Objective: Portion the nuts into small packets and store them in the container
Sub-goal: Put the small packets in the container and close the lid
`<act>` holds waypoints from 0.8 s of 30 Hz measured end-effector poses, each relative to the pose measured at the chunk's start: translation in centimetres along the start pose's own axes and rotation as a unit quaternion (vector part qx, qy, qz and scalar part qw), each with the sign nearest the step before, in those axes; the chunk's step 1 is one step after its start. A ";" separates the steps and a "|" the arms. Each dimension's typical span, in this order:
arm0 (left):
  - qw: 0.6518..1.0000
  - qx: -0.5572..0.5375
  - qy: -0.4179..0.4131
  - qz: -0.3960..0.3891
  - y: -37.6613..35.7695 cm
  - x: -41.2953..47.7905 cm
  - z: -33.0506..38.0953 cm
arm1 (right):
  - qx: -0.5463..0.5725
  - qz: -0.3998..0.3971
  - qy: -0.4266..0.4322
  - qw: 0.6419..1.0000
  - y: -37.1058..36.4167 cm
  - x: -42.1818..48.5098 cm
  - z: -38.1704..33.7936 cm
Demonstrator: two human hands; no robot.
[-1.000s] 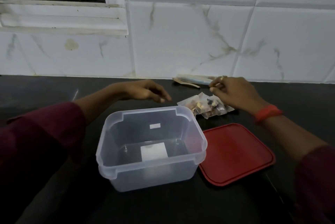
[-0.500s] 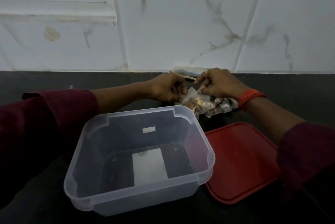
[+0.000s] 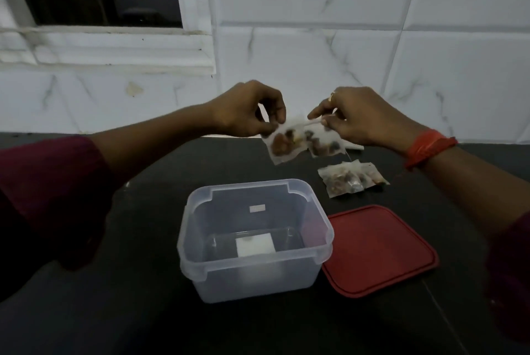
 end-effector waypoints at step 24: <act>0.934 0.339 -0.032 -0.106 -3.1 -11.6 0.6 | 0.013 -0.016 0.090 0.996 -4.6 -6.7 -7.8</act>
Point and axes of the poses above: each hand's wrist, its own x-axis towards the middle knuckle, its own y-axis out of the back of the hand, z = x × y, the point moved 4 cm from there along x, towards the middle knuckle, and after that the axes turned 4 degrees about y, right-handed, at the moved point
